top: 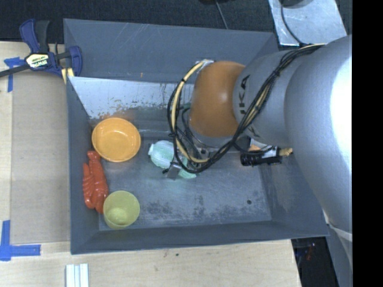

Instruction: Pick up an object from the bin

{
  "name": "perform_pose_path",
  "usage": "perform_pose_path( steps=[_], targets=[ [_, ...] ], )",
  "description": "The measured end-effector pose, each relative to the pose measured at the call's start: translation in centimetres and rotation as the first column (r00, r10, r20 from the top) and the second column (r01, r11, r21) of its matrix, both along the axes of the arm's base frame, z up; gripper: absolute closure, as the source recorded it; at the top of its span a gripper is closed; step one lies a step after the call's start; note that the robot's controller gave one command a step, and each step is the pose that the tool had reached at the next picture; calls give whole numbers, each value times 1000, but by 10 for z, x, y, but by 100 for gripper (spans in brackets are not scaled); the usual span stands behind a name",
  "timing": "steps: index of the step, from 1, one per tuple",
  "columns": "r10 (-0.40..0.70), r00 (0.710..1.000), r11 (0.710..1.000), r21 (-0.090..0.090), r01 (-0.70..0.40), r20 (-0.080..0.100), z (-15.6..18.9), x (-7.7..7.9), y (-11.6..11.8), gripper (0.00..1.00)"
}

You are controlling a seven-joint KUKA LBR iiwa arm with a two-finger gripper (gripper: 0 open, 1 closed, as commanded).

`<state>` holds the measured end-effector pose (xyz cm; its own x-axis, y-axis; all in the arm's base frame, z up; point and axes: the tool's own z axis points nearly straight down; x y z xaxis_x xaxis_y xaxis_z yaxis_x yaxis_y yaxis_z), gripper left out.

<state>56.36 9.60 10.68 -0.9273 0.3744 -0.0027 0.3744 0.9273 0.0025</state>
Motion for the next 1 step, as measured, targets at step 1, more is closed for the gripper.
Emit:
perform_pose_path(
  steps=[1],
  targets=[
    [1,1000,1000,-1,-1,-5,31,-1,0,100]
  ],
)
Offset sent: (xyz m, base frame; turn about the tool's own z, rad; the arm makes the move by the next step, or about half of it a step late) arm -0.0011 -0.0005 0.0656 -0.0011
